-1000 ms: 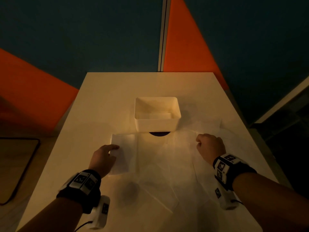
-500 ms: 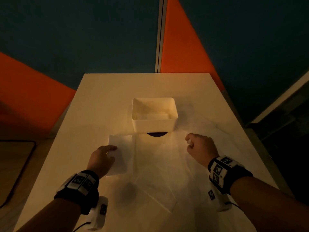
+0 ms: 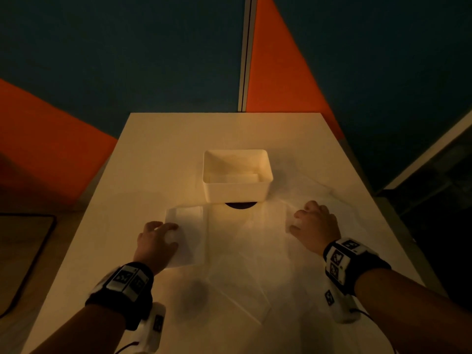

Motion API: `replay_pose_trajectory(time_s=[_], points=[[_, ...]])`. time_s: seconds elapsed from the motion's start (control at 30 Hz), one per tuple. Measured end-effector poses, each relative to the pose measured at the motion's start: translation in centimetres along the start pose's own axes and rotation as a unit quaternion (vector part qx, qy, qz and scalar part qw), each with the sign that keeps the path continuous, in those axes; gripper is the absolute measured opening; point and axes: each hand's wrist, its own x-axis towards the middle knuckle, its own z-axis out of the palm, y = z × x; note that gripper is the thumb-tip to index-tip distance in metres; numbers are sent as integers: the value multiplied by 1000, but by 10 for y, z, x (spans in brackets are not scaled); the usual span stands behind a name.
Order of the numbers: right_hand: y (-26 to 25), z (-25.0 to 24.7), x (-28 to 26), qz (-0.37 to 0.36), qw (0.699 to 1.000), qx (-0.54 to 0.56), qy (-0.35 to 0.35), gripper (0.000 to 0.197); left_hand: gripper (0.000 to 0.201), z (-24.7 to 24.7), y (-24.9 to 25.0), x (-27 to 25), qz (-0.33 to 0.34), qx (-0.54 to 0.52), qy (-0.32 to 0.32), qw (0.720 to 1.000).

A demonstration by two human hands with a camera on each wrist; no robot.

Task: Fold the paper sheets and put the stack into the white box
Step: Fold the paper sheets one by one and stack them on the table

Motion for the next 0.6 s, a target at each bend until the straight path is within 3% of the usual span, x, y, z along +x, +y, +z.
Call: replay_pose_trajectory(time_s=[0.23, 0.33, 0.4, 0.47, 0.53, 0.6], points=[[3, -2, 5, 25, 993, -20, -113, 67, 44, 0, 1, -1, -5, 4, -3, 1000], [5, 1, 7, 25, 993, -14, -113, 71, 44, -4, 8, -6, -14, 47, -1, 999], [4, -1, 5, 1, 998, -13, -63, 61, 48, -8, 16, -10, -2, 92, 24, 995], [2, -7, 1, -34, 999, 27, 29, 46, 50, -11, 29, -15, 30, 105, 52, 993], [-3, -14, -3, -73, 981, 123, 134, 30, 44, -12, 48, -18, 77, 45, 60, 994], [-12, -23, -7, -105, 948, 217, 209, 17, 32, -15, 73, -23, 92, -95, 13, 991]])
